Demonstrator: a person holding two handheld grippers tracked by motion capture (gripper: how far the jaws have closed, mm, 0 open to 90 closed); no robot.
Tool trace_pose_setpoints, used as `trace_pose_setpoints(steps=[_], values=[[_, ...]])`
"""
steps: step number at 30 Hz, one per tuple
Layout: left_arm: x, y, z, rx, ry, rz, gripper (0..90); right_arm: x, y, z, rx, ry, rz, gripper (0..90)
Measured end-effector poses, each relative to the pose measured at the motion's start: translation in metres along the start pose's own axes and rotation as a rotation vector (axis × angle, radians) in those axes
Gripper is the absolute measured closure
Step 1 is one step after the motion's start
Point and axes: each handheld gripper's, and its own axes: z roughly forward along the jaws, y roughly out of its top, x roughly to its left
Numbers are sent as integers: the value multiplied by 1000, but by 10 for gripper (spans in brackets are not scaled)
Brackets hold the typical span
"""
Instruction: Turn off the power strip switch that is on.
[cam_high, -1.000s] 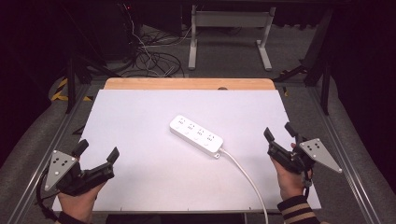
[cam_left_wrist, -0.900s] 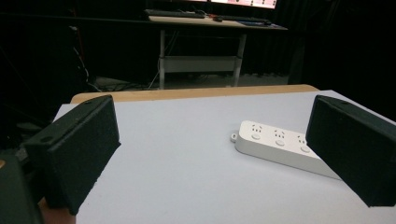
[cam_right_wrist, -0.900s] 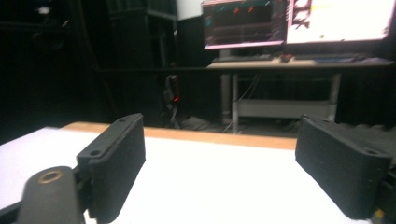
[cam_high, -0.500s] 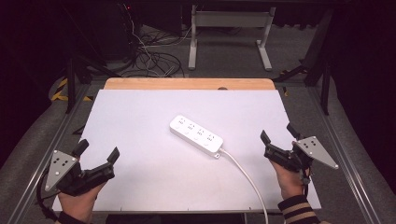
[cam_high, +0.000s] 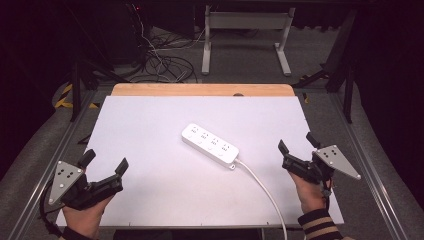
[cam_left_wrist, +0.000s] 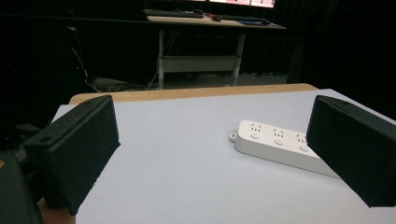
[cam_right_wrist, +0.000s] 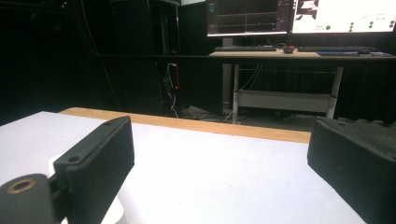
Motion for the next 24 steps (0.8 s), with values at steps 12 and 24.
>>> trace_pose_setpoints(steps=[12, 24], values=[[0, 0, 0, -3, -1, 1, 31, 1, -1, 1, 10, -1, 5, 79], [1, 0, -2, 6, 1, -3, 32, 3, -2, 3, 24, 6, -4, 79]])
